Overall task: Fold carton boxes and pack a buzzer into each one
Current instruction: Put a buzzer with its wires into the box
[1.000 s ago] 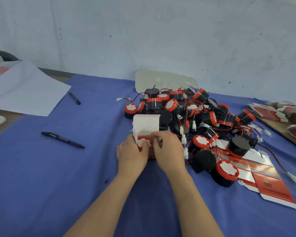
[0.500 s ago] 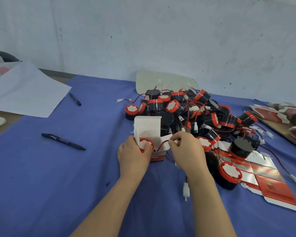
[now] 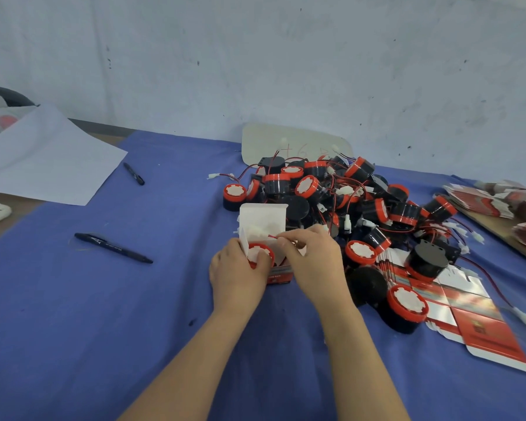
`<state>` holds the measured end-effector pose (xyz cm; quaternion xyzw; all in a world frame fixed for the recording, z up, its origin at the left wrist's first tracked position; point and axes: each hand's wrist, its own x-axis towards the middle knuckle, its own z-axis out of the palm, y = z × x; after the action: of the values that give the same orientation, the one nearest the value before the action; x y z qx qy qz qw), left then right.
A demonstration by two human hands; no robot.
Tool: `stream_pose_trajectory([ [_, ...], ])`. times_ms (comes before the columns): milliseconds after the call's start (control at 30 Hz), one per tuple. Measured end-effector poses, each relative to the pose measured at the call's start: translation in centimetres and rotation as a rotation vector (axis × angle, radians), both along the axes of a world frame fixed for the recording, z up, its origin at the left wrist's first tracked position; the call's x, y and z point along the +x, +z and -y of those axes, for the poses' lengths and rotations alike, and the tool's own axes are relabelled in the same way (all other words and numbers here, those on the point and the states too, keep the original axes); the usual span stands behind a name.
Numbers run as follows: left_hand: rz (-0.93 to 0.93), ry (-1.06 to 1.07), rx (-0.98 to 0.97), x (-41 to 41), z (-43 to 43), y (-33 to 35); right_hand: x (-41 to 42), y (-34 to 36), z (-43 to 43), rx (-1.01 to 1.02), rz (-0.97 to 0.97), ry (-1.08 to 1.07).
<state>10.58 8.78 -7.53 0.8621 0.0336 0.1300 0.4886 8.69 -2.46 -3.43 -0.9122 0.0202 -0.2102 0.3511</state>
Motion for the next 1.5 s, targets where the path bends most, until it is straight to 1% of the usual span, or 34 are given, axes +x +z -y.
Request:
stream_pose_trajectory([
  [100, 0.003, 0.003, 0.008, 0.0, 0.0, 0.0, 0.2, -0.2, -0.2, -0.03, 0.103, -0.048],
  [167, 0.004, 0.003, 0.013, 0.0, 0.0, 0.0, 0.2, -0.3, -0.2, 0.017, 0.11, -0.039],
  [200, 0.005, 0.002, 0.012, 0.0, 0.0, 0.0, 0.2, -0.3, -0.2, 0.078, 0.104, -0.04],
  [300, 0.008, 0.0, 0.011, 0.0, 0.0, 0.0, 0.1, -0.2, -0.3, 0.379, 0.053, -0.021],
  [333, 0.009, 0.002, 0.011, -0.1, 0.0, 0.0, 0.2, -0.3, -0.2, 0.449, 0.036, -0.008],
  [400, 0.011, 0.002, 0.014, -0.1, 0.0, 0.0, 0.5, -0.4, -0.1, 0.512, 0.021, 0.018],
  [533, 0.011, -0.001, 0.018, -0.1, 0.0, 0.0, 0.9, -0.6, -0.3, 0.52, -0.047, -0.02],
  [600, 0.011, 0.002, 0.015, -0.1, 0.0, 0.0, 0.9, -0.8, -0.1, 0.451, -0.054, -0.053],
  [700, 0.02, 0.01, 0.015, -0.2, 0.1, 0.0, 0.8, -0.7, -0.1, 0.141, -0.042, -0.078],
  [767, 0.019, 0.013, 0.024, -0.1, 0.1, 0.0, 0.6, -0.7, -0.3, 0.049, -0.017, -0.061],
  [967, 0.004, 0.014, 0.038, 0.1, 0.1, -0.1, 0.2, -0.9, -1.1, -0.015, 0.057, -0.016],
  [1067, 0.002, 0.002, 0.031, 0.1, 0.0, -0.1, 0.0, -0.7, -1.6, -0.017, 0.056, 0.123],
  [1133, 0.006, -0.002, 0.03, 0.1, 0.0, -0.2, -0.1, -0.4, -1.6, -0.089, 0.028, 0.201],
  [1233, 0.01, 0.008, 0.039, 0.1, 0.1, -0.2, 0.2, -0.2, -1.3, -0.233, -0.021, 0.254],
  [1367, -0.005, 0.003, 0.029, 0.1, 0.0, -0.1, 0.3, -0.2, -1.5, -0.218, -0.076, 0.24],
  [1433, 0.0, 0.006, 0.021, 0.0, 0.0, -0.1, 0.5, -0.3, -1.7, -0.211, -0.085, 0.191],
  [1500, 0.009, 0.011, 0.026, 0.0, 0.0, -0.2, 0.8, -0.2, -2.0, -0.158, -0.09, 0.113],
])
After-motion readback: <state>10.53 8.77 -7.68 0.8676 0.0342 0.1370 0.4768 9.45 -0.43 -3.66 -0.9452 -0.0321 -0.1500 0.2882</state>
